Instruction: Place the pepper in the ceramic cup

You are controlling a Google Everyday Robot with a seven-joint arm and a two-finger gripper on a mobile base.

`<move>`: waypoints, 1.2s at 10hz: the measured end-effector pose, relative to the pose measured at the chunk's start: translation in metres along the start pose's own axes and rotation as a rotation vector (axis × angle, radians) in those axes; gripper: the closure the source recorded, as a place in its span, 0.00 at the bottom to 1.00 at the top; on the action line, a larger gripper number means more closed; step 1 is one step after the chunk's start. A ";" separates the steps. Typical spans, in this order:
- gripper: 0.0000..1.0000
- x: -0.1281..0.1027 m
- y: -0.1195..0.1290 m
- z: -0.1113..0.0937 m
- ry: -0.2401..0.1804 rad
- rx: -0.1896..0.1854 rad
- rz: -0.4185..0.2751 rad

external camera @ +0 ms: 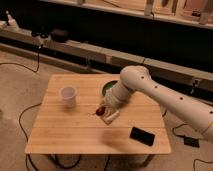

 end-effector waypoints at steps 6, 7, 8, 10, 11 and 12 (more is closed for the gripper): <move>0.83 0.001 0.003 -0.001 0.003 -0.006 -0.001; 0.83 0.002 0.004 -0.001 0.004 -0.006 -0.003; 0.83 0.002 0.004 0.000 0.004 -0.005 -0.004; 0.83 0.002 0.003 0.000 0.005 -0.005 -0.003; 0.83 0.002 0.004 0.000 0.005 -0.005 -0.004; 0.83 0.003 0.007 -0.001 0.013 -0.010 -0.001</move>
